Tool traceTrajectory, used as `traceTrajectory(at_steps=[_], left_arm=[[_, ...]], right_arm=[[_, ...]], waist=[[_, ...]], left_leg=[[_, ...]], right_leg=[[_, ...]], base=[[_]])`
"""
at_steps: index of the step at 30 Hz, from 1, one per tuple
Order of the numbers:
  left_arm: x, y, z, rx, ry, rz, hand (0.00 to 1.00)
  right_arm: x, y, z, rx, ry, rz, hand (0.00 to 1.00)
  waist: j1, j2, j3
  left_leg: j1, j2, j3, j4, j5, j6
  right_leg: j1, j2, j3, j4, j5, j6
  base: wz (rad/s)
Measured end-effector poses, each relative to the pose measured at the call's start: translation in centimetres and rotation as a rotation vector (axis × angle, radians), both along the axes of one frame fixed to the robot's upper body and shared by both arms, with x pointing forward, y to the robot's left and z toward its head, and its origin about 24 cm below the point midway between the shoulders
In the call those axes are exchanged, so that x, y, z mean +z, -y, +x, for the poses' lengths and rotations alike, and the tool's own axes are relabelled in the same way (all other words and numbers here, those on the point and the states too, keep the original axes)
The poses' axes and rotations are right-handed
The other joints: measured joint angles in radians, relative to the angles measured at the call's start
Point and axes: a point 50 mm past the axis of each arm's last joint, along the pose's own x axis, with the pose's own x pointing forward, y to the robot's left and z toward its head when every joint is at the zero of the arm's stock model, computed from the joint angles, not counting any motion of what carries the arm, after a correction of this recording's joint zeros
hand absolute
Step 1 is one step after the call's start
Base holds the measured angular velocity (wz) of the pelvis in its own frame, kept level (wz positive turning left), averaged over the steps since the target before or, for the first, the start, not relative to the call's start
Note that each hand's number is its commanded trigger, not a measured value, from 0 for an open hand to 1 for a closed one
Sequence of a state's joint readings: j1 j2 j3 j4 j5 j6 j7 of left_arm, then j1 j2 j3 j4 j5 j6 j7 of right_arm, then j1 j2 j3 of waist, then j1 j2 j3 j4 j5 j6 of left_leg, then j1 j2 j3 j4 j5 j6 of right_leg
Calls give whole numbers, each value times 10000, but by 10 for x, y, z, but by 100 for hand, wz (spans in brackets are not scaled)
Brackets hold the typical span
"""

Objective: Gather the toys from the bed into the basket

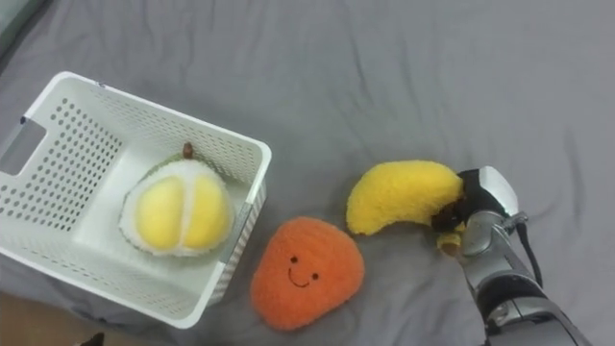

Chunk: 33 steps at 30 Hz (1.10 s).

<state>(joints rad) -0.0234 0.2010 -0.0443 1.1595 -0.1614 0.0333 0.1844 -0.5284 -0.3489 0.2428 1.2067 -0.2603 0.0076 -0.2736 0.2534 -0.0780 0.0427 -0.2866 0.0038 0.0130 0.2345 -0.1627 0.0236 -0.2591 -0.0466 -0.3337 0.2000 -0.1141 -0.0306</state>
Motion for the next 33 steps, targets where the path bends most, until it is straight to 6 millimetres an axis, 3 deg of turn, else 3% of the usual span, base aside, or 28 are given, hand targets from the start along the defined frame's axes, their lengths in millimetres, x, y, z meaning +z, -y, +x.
traceTrajectory(at_steps=[6,8,10,11,14,19,33], left_arm=[[-1,-2,-8,59,-183,41,0],[-2,-3,-13,81,-258,51,0],[-2,-4,-18,-121,-337,167,0],[-2,-4,-18,-200,-344,223,0],[-2,-5,-19,-45,-294,219,0],[-4,-7,-36,203,-541,201,0],[-8,-1,-53,905,-919,-107,0]], right_arm=[[8,-3,6,389,353,-193,100],[12,-8,9,682,701,-170,100],[20,-13,13,1018,1137,-121,100],[23,-15,15,1095,1296,-74,100],[32,-23,18,1531,1880,58,100],[32,-32,3,1984,2333,357,100],[89,-56,10,3150,4603,1165,100]], waist=[[-231,-5,-28],[-378,-4,-83],[-571,-19,-234],[-603,-39,-267],[-705,-76,-316],[-930,-202,-423],[-1168,-4,-387]], left_leg=[[212,-9,64,7,19,31],[393,-9,97,-10,19,31],[598,-8,157,-42,19,31],[656,-3,174,-59,21,34],[1167,5,320,-186,27,40],[2102,-35,435,-492,29,61],[3077,-43,526,-887,23,56]], right_leg=[[177,-31,78,34,0,1],[355,-29,82,14,0,1],[526,-29,124,25,-2,4],[554,-25,173,26,-3,5],[953,-14,339,19,-18,20],[1825,-21,437,-163,-112,73],[2630,25,538,-268,-226,138]], base=[[-2],[0],[-5],[-16],[-14],[-4],[-2]])
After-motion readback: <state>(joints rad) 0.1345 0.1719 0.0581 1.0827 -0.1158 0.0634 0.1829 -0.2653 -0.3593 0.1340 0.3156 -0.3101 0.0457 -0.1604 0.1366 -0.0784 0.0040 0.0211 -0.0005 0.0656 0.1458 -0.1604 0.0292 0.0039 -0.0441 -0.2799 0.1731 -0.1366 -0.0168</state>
